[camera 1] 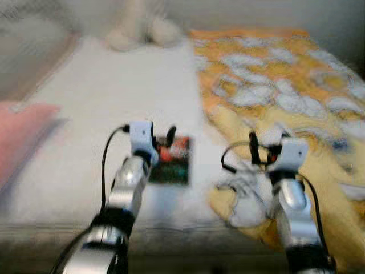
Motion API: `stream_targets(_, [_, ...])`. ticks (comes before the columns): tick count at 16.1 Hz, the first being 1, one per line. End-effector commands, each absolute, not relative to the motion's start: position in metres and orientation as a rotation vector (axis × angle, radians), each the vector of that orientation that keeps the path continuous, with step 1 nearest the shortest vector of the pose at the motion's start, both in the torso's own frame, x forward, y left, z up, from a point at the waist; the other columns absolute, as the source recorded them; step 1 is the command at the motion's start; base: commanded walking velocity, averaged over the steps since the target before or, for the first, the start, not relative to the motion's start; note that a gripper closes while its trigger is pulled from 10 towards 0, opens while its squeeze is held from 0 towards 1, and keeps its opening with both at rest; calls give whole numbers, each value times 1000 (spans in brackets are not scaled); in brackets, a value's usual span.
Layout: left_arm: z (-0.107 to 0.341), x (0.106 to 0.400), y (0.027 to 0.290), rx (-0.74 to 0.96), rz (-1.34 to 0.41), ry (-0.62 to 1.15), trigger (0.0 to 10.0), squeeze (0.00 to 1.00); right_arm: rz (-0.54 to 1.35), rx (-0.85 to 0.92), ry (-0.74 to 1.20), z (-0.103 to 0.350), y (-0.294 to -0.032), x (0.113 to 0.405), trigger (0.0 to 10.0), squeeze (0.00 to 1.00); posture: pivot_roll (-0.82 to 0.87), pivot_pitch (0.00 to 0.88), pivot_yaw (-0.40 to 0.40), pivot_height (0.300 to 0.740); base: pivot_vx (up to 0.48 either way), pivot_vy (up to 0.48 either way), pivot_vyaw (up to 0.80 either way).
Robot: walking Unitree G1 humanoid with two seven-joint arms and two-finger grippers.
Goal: Clean up the room
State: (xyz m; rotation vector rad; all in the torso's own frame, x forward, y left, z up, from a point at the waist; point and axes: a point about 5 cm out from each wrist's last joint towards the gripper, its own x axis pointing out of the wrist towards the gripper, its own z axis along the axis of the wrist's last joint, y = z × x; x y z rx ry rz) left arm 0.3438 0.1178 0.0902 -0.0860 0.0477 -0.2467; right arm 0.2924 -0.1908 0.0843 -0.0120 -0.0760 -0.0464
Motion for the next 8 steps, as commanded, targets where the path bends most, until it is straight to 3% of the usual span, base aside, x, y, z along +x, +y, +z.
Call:
stream_targets(1, [92,351,128,-93,-190,75,10000,0,-33,-14,-33,80,-191,293,10000,0,-141,0,35,740,0,0,-700])
stream_targets(7, [97,357,127,-72,-211,67,10000,0,-21,-41,-35,80,-192,284,10000,0,-180,0,49,740,0,0,-643])
stream_targets(8, [96,358,127,-89,-207,77,10000,0,-24,-45,-22,77,-194,280,10000,0,-184,0,51,740,0,386,-619])
